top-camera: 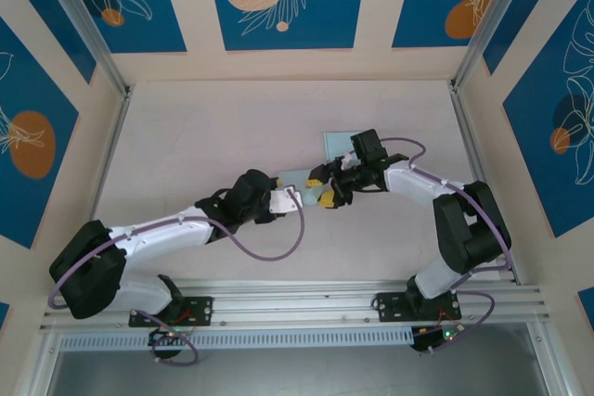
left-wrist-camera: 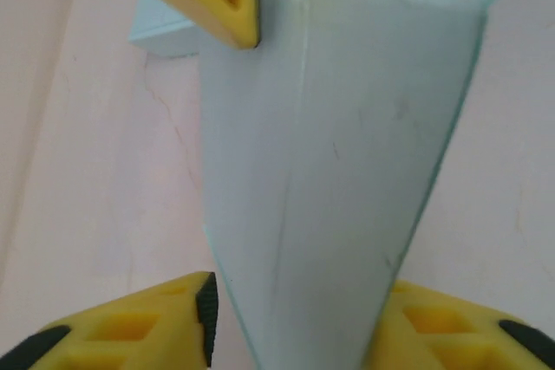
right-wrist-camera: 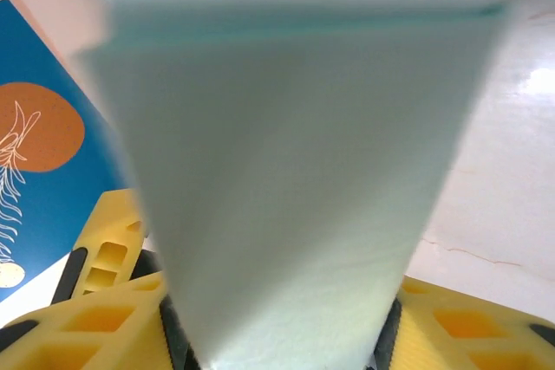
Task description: Fold the paper box
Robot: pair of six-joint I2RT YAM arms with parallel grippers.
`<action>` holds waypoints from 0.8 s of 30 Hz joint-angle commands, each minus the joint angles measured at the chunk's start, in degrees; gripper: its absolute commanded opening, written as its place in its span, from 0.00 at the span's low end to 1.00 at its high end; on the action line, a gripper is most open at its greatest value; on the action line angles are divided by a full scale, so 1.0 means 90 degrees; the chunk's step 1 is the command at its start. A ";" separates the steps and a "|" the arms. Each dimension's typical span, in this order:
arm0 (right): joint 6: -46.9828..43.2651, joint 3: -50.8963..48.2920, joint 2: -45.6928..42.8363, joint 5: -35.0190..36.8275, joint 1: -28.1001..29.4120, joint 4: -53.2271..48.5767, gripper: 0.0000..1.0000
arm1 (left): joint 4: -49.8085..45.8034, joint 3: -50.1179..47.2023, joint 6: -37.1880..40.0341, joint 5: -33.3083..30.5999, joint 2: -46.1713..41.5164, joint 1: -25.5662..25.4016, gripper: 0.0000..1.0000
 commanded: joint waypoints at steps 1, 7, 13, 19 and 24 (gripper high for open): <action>-0.0175 -0.0104 -0.0382 -0.0145 -0.0155 -0.0228 0.59 | -0.1109 0.0450 -0.0124 0.0389 -0.0107 -0.0007 0.30; -0.0164 -0.0181 -0.0366 0.0178 -0.0259 0.0076 0.58 | -0.1062 0.0555 -0.0071 0.0784 0.0056 0.0007 0.22; -0.0021 -0.0156 -0.0278 0.0234 -0.0199 0.0425 0.59 | -0.0327 0.0329 0.0300 0.0418 0.0265 0.0007 0.08; -0.0519 -0.0067 -0.0647 0.0645 -0.0252 -0.0204 0.60 | 0.0136 -0.0409 0.0671 0.0277 -0.0123 -0.0053 0.53; -0.0485 -0.0415 -0.1133 0.0749 -0.0495 -0.0096 0.62 | 0.0730 -0.1123 0.1387 -0.0250 0.0139 -0.0071 0.66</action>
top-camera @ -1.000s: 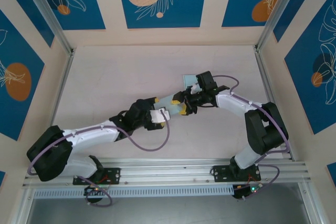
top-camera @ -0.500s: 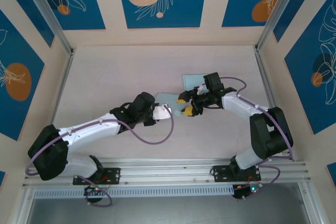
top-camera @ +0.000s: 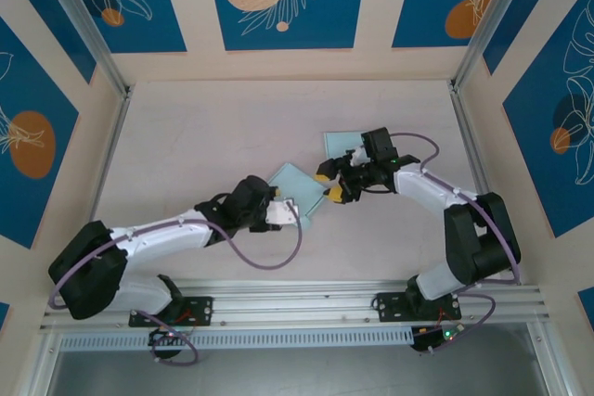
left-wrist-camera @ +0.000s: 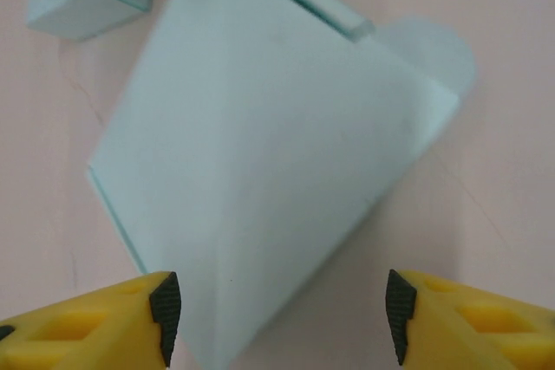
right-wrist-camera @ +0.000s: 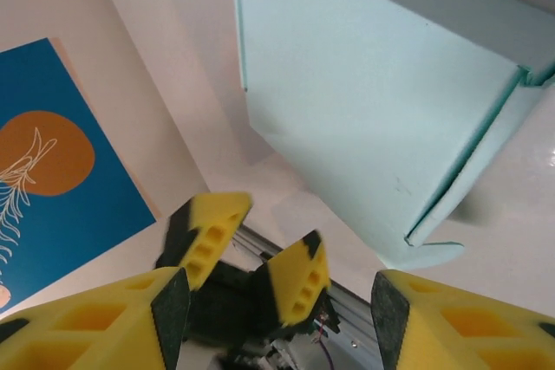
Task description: Fold the paper box
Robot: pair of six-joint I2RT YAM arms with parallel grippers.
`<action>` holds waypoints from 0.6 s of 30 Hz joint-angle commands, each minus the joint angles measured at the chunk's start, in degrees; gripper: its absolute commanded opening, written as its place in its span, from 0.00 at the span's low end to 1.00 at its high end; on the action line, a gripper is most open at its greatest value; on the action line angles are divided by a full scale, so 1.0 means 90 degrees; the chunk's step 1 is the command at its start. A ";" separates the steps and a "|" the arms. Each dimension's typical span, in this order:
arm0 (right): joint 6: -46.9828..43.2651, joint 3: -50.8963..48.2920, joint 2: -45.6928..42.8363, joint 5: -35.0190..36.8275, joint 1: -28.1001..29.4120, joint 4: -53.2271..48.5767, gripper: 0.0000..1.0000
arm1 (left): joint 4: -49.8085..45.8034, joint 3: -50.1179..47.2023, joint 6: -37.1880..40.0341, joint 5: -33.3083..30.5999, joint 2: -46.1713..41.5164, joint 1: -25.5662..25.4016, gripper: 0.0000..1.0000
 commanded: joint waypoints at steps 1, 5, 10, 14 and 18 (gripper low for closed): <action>-0.0108 -0.0283 -0.0437 0.0083 -0.0190 -0.0115 0.64 | 0.0854 -0.0324 0.0716 -0.0497 0.0390 -0.0064 0.67; -0.0131 -0.0463 -0.0859 0.0159 -0.0354 -0.0134 0.73 | 0.2717 -0.0541 0.1370 -0.0976 0.1197 -0.0110 0.66; -0.0232 -0.0591 -0.1433 0.0348 -0.0559 -0.0362 0.78 | 0.4041 -0.0332 0.1969 -0.1259 0.2075 -0.0103 0.65; -0.0303 -0.0668 -0.1833 0.0514 -0.0663 -0.0553 0.79 | 0.4742 -0.0279 0.2126 -0.1492 0.2448 -0.0103 0.58; -0.0327 -0.0733 -0.2088 0.0588 -0.0792 -0.0733 0.79 | 0.4376 -0.0146 0.2130 -0.1419 0.2285 -0.0123 0.23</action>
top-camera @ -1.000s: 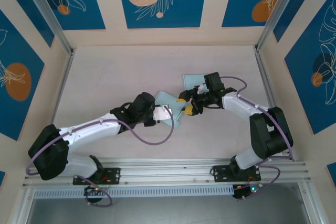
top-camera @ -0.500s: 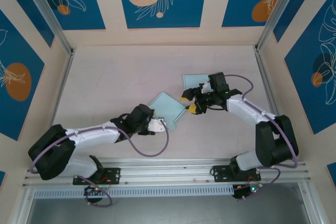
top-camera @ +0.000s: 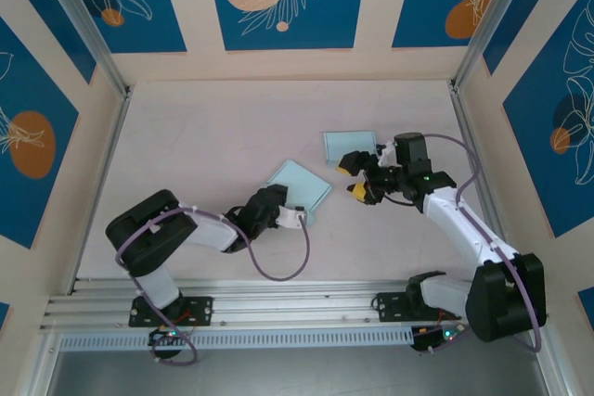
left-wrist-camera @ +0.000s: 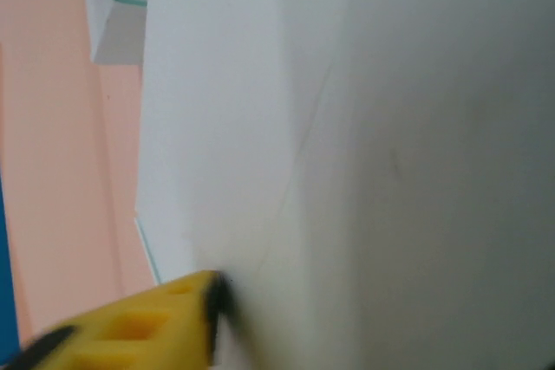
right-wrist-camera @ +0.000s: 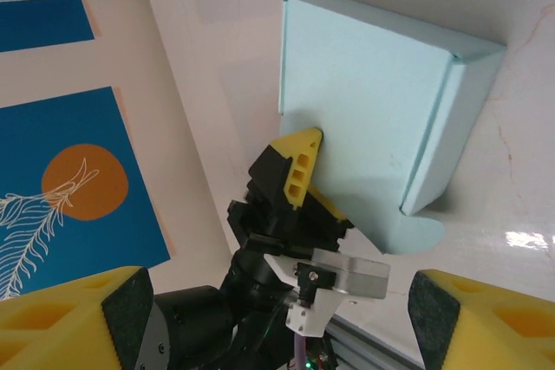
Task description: Fold the paper box
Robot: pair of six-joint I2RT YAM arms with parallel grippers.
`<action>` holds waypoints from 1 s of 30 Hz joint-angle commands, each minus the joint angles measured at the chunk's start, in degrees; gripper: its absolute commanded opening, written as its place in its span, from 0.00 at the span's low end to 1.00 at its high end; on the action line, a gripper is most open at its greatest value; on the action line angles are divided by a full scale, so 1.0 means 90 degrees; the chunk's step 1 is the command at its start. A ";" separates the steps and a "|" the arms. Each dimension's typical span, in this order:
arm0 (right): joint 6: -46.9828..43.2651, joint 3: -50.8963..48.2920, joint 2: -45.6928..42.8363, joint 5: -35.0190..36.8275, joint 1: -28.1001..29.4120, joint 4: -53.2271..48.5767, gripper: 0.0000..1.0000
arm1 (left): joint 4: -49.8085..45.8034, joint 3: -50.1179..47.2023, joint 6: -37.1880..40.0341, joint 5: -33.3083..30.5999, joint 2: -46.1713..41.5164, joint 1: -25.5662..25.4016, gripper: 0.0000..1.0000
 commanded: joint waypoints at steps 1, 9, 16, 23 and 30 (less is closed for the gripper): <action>-0.0157 -0.0141 -0.0207 0.0111 -0.0113 -0.0369 0.80 | 0.0037 0.0159 0.0094 -0.0060 -0.0234 -0.0035 0.20; -0.0325 -0.0250 -0.0346 0.0215 -0.0280 -0.0459 0.79 | -0.2569 0.0726 -0.0401 0.0370 -0.1565 -0.0026 0.00; -0.0740 -0.0085 -0.0321 0.0265 -0.0331 -0.0747 0.79 | -0.6861 0.2701 -0.1672 0.1530 -0.1917 0.0386 0.00; -0.1656 0.0504 -0.0106 0.0346 -0.0345 -0.1381 0.80 | -0.9573 0.4535 -0.2090 0.3110 -0.1215 0.1257 0.00; -0.2841 0.1203 0.0139 0.0888 0.0098 -0.1944 0.78 | -1.1602 0.6173 -0.2018 0.3279 0.0397 0.1598 0.00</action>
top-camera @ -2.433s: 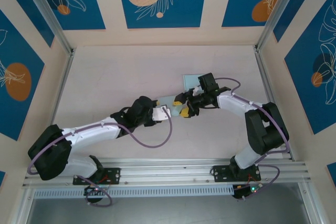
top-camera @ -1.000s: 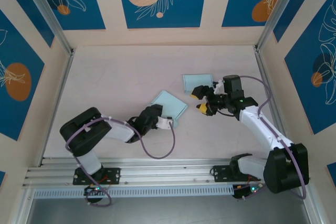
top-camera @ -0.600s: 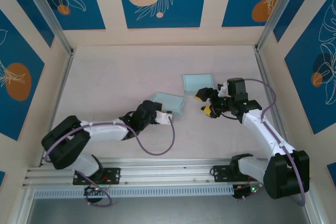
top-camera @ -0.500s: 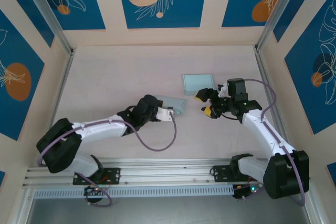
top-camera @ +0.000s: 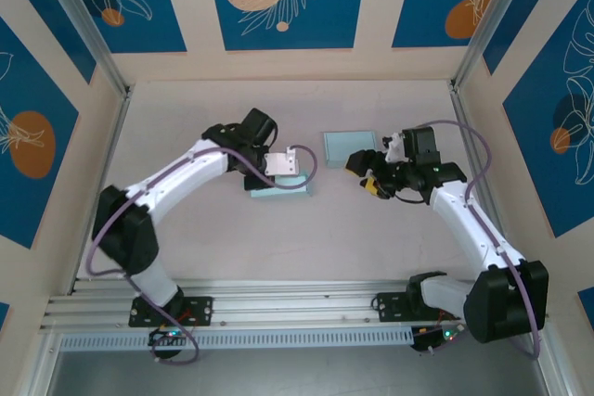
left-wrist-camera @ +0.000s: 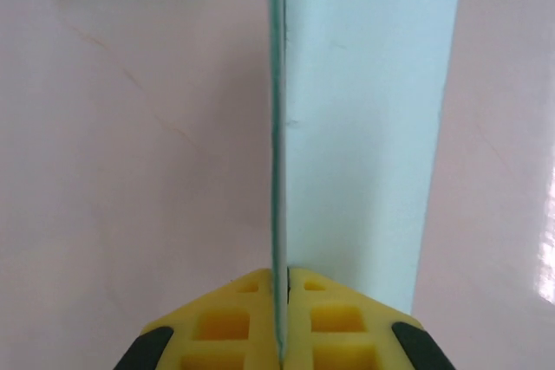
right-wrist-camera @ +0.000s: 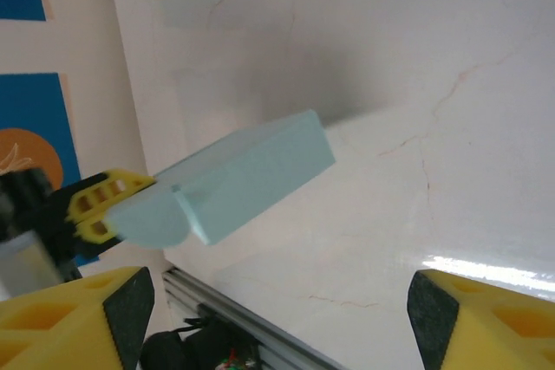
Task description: Fold the paper box
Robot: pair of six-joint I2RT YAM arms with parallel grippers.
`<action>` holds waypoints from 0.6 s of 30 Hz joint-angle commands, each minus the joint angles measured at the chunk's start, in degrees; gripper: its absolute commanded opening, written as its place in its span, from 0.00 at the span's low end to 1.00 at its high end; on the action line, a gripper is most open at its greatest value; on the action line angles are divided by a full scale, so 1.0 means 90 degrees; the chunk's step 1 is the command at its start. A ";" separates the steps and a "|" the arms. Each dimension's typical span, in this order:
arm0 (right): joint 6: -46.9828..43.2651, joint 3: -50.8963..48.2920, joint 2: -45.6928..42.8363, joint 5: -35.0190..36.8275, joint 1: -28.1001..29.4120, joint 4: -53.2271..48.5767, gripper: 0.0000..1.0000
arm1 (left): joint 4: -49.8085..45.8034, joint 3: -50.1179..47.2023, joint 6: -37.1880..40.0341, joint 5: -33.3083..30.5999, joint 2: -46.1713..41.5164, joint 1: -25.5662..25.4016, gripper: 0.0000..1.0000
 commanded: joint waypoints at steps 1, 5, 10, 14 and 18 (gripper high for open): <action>-0.0893 0.0443 0.0059 0.0594 0.0366 -0.0586 0.77 | -0.1683 0.0651 -0.0004 0.0546 0.0580 0.0130 0.00; -0.1152 0.0672 0.0163 0.1284 0.0798 -0.0597 0.77 | -0.1779 0.1099 0.0170 0.0407 0.1010 0.0156 0.00; -0.1250 0.0665 0.0509 0.1419 0.1179 -0.0070 0.77 | -0.1706 0.1545 0.0245 0.0439 0.1358 0.0156 0.15; -0.1348 0.0741 0.0806 0.1543 0.1373 0.0127 0.76 | -0.1524 0.1566 0.0274 0.0439 0.1370 0.0160 0.31; -0.1411 0.0753 0.0983 0.1581 0.1454 0.0401 0.74 | -0.1301 0.1545 0.0238 0.0449 0.1322 0.0162 0.41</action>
